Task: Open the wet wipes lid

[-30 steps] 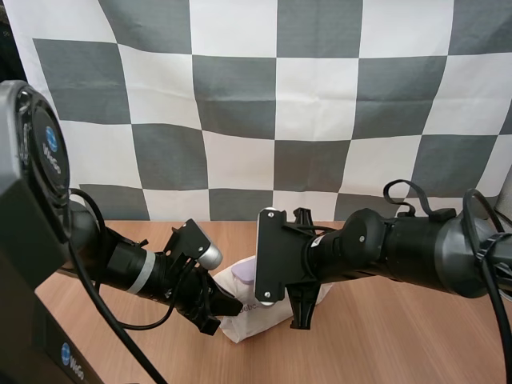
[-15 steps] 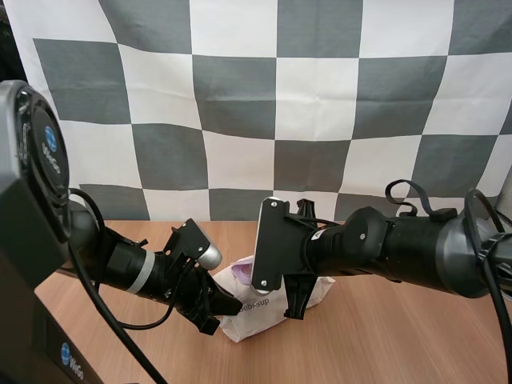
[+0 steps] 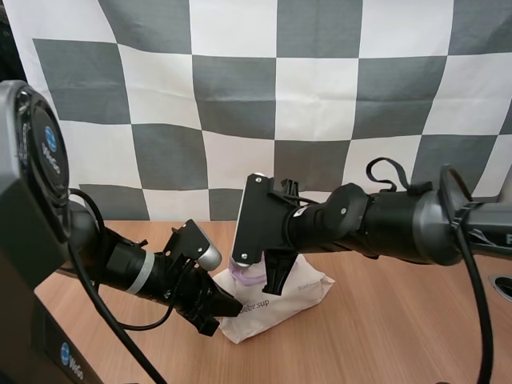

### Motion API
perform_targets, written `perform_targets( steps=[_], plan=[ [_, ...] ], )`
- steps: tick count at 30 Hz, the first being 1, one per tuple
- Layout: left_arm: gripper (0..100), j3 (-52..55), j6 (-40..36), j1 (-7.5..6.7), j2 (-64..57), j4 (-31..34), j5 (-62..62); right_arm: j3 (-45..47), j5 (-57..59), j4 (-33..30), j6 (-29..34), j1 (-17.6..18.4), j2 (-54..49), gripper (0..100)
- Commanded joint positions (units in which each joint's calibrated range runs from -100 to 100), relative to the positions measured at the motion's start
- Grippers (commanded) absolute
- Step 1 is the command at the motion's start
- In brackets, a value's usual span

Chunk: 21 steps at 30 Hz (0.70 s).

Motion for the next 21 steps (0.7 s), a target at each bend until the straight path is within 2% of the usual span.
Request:
perform_targets(
  steps=[1, 10, 21],
  plan=[
    [0, 0.0, 0.4, -0.04, 0.0, 0.0, 0.1, -0.4, -2.1, 0.0, -0.1, 0.0, 3.5, 0],
    [0, 0.0, 1.2, -0.04, 0.0, 0.2, 0.1, -0.3, -10.1, -0.4, -1.4, 0.0, 9.7, 0],
    [0, 0.0, 1.2, -0.04, 0.0, 0.2, -0.4, -0.3, -25.9, -0.6, -2.0, 0.0, 18.1, 0]
  ],
)
